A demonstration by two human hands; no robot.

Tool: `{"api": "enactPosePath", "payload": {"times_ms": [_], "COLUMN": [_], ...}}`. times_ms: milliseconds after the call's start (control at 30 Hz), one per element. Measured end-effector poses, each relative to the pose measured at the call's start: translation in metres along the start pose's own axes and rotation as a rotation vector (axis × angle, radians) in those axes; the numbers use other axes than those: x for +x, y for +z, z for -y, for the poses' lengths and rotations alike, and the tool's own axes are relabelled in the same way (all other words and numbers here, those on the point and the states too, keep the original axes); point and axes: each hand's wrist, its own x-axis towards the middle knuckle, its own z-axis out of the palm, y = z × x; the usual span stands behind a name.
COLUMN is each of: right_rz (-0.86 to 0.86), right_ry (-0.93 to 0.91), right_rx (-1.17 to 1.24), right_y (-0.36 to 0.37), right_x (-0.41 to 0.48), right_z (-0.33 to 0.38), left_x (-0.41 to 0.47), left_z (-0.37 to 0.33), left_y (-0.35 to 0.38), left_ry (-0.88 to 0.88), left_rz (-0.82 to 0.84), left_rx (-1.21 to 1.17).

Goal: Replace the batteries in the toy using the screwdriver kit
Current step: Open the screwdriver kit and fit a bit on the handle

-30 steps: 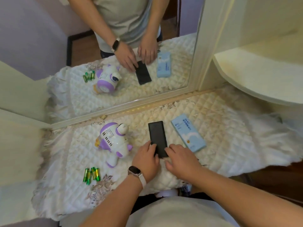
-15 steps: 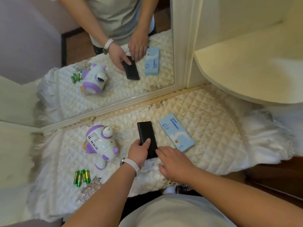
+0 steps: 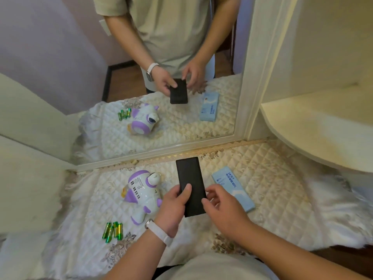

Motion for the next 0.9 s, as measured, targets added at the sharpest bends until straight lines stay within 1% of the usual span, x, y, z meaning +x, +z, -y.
{"api": "enactPosePath", "payload": {"times_ms": [100,200,333,500,600,700,900], "right_rz": [-0.037,-0.047,-0.045,-0.109,-0.146,-0.169,-0.235], "right_ry": [0.049,0.049,0.035,-0.038,-0.119,-0.158,-0.258], "right_rx": [0.206,0.289,0.307,0.256,0.242,0.231,0.179], "right_y": [0.006,0.008,0.012,0.017,0.02,0.021,0.013], "right_x": [0.006,0.009,0.01,0.002,-0.007,-0.012,-0.01], "right_z": [0.032,0.062,0.101,0.137,0.154,0.165,0.194], "left_x": [-0.012,-0.024,-0.038,-0.061,-0.069,-0.07,-0.074], "left_z": [-0.018,-0.035,-0.059,-0.09,-0.103,-0.109,-0.135], "left_y": [-0.013,-0.029,-0.047,-0.065,-0.074,-0.079,-0.083], "left_ry": [0.053,0.11,0.211,0.372,0.469,0.569,0.633], "left_rz": [0.03,0.062,0.098,0.149,0.136,0.101,0.113], "left_rx": [-0.029,-0.076,-0.058,0.072,0.068,0.061,0.037]}}
